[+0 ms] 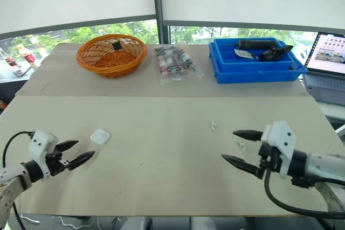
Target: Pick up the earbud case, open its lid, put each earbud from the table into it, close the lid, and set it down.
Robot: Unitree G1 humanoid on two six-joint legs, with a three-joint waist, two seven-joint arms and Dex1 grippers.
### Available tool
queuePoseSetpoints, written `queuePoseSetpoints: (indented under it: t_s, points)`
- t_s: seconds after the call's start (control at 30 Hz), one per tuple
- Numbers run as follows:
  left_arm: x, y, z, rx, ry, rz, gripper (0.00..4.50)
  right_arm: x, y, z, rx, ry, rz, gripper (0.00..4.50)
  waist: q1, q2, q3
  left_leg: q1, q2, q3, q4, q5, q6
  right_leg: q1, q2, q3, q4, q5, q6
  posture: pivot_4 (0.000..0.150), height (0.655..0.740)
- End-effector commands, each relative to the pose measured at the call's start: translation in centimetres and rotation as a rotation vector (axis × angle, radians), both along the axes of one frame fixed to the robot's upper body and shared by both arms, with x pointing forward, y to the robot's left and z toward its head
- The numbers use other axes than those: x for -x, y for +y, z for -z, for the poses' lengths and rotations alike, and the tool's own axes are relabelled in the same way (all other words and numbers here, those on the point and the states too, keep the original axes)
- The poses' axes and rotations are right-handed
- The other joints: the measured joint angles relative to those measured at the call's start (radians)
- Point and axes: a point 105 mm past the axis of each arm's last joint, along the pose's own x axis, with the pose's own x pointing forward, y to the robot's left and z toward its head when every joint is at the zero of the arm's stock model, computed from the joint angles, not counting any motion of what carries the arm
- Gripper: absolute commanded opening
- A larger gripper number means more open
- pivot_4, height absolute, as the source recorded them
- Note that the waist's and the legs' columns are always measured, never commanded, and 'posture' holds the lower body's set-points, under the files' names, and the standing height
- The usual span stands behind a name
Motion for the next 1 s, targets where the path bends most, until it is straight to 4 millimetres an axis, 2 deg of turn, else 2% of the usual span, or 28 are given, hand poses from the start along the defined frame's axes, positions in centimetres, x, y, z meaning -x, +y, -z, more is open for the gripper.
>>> queuePoseSetpoints:
  t_s: [0.03, 0.17, 0.57, 0.67, 0.93, 1.0]
  points:
    - [-0.5, -0.1, 0.4, -0.024, -0.002, 0.000, 4.50, 0.2, 1.9, -1.6, -0.022, -0.004, -0.070, 3.96, 0.002, 0.000, 0.000, 0.000, 0.000, 0.000, 0.000, 0.000, 0.000, 0.000, 0.000, 0.000, 0.000, 0.000, 0.000, 0.150, 0.7163]
    - [-1.6, -1.3, 0.4, 0.023, -0.023, 0.015, 4.50, 0.0, 2.7, -2.1, -0.033, 0.002, -0.099, 3.96, 0.018, 0.000, 0.000, 0.000, 0.000, -0.001, 0.000, 0.000, 0.000, 0.001, 0.000, -0.001, 0.000, 0.000, 0.000, 0.150, 0.7163]
    - [-4.2, -2.8, 1.6, 0.017, 0.021, 0.037, 4.50, 0.0, 3.3, -2.1, -0.045, -0.009, -0.110, 3.96, 0.034, 0.000, -0.001, 0.001, 0.000, -0.001, 0.000, 0.000, 0.000, 0.001, 0.000, -0.001, 0.001, 0.000, 0.000, 0.150, 0.7163]
    - [-4.9, -3.9, 1.7, 0.002, 0.025, 0.072, 4.50, 0.0, 3.4, -2.3, -0.071, 0.003, -0.114, 3.96, 0.033, 0.001, -0.001, 0.001, 0.000, -0.001, 0.000, 0.000, 0.000, 0.001, 0.000, -0.001, 0.001, 0.000, 0.000, 0.150, 0.7163]
    - [-5.5, -4.0, 1.9, -0.043, 0.061, 0.096, 4.50, 0.3, 3.5, -2.2, -0.058, 0.005, -0.121, 3.96, 0.034, 0.002, -0.001, 0.001, -0.001, -0.001, 0.000, 0.000, 0.000, 0.001, 0.000, -0.002, 0.001, 0.000, 0.000, 0.150, 0.7163]
    - [-5.5, -4.0, 2.1, -0.046, 0.071, 0.101, 3.98, 0.3, 3.5, -2.2, -0.056, 0.004, -0.120, 4.00, 0.033, 0.002, -0.001, 0.001, -0.001, -0.001, 0.000, 0.000, -0.001, 0.001, 0.000, -0.002, 0.001, 0.000, 0.000, 0.150, 0.7163]
